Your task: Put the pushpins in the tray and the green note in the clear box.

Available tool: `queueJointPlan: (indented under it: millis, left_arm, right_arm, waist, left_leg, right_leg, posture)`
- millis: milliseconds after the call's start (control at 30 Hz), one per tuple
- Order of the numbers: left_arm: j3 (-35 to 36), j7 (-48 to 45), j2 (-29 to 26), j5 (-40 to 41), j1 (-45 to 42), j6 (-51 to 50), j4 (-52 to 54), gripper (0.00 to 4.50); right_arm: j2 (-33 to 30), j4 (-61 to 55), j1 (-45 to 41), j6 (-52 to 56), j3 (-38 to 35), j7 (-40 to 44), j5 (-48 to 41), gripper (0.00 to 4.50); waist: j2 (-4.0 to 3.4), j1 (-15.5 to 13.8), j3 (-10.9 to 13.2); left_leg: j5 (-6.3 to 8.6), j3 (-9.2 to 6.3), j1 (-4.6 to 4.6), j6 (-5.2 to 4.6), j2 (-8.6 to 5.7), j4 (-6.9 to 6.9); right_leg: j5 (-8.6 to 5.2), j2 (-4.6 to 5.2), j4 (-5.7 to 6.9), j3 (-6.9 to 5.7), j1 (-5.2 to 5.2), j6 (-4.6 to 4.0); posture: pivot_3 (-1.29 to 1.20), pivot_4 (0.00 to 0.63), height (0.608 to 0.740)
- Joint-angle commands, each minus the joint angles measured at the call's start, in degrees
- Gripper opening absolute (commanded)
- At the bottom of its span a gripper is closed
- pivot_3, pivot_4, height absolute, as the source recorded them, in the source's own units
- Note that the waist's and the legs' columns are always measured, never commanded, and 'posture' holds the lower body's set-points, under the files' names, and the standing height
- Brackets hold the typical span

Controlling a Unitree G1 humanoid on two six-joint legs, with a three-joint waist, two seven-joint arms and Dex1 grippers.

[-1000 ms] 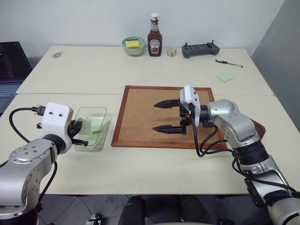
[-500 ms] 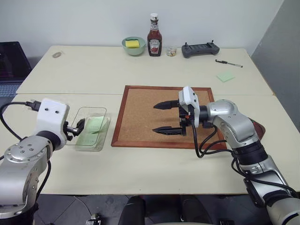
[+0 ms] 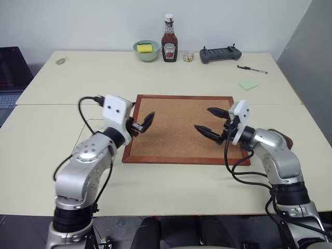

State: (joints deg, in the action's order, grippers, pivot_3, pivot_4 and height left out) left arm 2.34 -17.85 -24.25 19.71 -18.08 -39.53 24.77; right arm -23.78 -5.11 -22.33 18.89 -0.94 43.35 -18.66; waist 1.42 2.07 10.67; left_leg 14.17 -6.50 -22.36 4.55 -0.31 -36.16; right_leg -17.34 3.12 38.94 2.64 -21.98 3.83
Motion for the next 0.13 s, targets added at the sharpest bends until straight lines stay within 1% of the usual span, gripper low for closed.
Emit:
queueJointPlan:
  millis: [33, 133]
  left_arm:
    - [-1.41, -3.73, 0.70, -0.74, -1.14, 5.65, -4.48, 3.77]
    - [-2.29, -5.73, 0.74, -1.66, -1.34, 8.63, -7.59, 3.77]
  right_arm:
    - [0.45, -2.92, 4.06, -4.86, -1.59, -4.72, 3.05, 4.50]
    - [1.09, -2.44, 5.85, -7.39, -1.34, -7.23, 4.88, 4.50]
  waist:
    - [-0.03, 0.04, -0.02]
    - [-0.03, 0.02, -0.01]
  left_leg:
    - [-0.01, 0.02, -0.04, -0.01, 0.00, 0.01]
    - [-0.01, 0.01, -0.05, -0.01, -0.02, 0.00]
  right_leg:
    - [0.00, -0.01, 0.03, 0.02, -0.06, 0.00]
    - [0.00, 0.00, 0.03, 0.01, -0.05, 0.00]
  posture:
    - [0.00, 0.150, 0.740]
    - [0.00, 0.150, 0.740]
